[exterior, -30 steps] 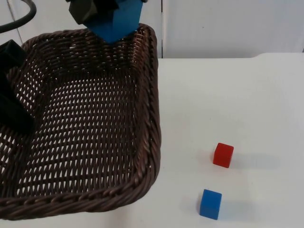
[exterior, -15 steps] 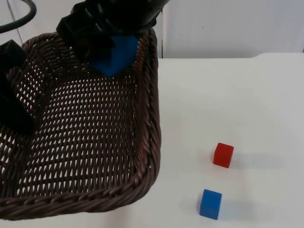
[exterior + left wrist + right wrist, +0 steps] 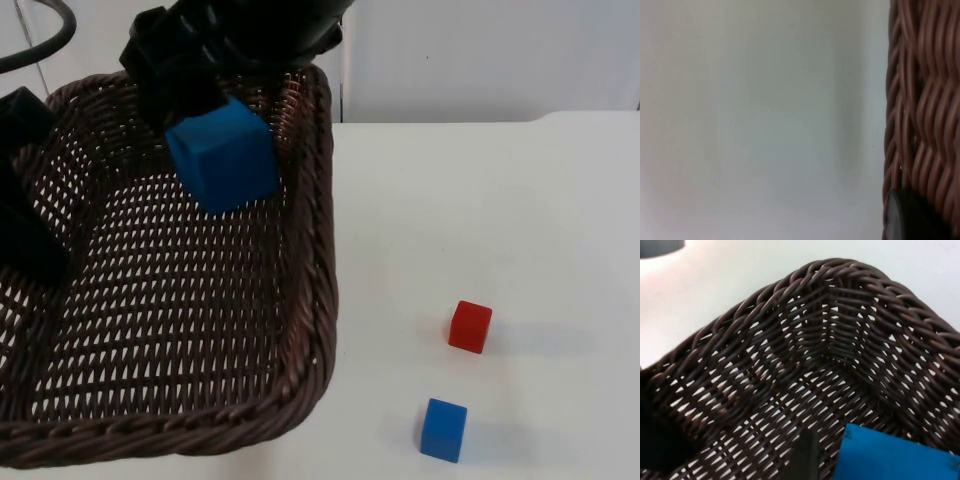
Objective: Pick up the basket with the left hand and place the largest block into the basket with the right hand.
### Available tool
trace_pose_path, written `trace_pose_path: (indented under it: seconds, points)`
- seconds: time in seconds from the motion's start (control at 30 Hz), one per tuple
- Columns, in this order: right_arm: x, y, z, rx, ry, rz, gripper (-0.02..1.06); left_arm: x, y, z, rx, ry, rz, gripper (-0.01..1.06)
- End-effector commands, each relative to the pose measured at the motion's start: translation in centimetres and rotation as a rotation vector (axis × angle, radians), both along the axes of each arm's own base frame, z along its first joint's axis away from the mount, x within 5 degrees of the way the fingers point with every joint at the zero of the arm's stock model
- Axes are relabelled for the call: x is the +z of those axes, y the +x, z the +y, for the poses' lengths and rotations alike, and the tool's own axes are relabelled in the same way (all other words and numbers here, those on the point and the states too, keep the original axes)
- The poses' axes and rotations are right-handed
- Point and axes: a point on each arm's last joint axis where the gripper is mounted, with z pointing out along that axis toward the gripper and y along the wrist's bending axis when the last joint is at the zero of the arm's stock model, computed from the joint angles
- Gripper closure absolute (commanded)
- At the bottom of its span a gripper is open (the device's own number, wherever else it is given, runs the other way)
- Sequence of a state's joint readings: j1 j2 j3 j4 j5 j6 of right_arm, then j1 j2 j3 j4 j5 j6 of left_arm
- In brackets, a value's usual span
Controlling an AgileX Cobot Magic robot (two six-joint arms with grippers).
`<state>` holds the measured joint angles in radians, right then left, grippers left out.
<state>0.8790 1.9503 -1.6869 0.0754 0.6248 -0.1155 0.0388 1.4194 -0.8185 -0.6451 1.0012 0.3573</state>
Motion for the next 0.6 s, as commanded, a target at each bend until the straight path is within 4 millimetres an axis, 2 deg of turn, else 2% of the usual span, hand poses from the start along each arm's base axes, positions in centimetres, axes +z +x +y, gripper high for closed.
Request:
trace_pose_path:
  seconds: [0.0,0.1,0.2,0.33,0.57]
  points:
    - [1.4,-0.3,-0.4,0.012,0.004,-0.036,0.29,0.5,0.0,-0.1,0.008,-0.02,-0.015,1.05]
    - [2.5,-0.5,-1.1,0.016,-0.019,-0.063,0.29,0.5,0.0,-0.1,0.008,-0.02,-0.015,1.05]
    - [4.3,-1.4,-2.6,0.018,-0.068,-0.086,0.29,0.5,0.0,-0.1,0.008,-0.02,-0.015,1.05]
    - [5.3,-2.5,-4.2,0.016,-0.075,-0.1,0.29,0.5,0.0,-0.1,0.008,-0.019,-0.015,1.05]
    - [5.5,-5.5,-7.7,-0.022,-0.018,-0.095,0.29,0.4,0.1,0.0,0.015,-0.008,-0.032,1.05]
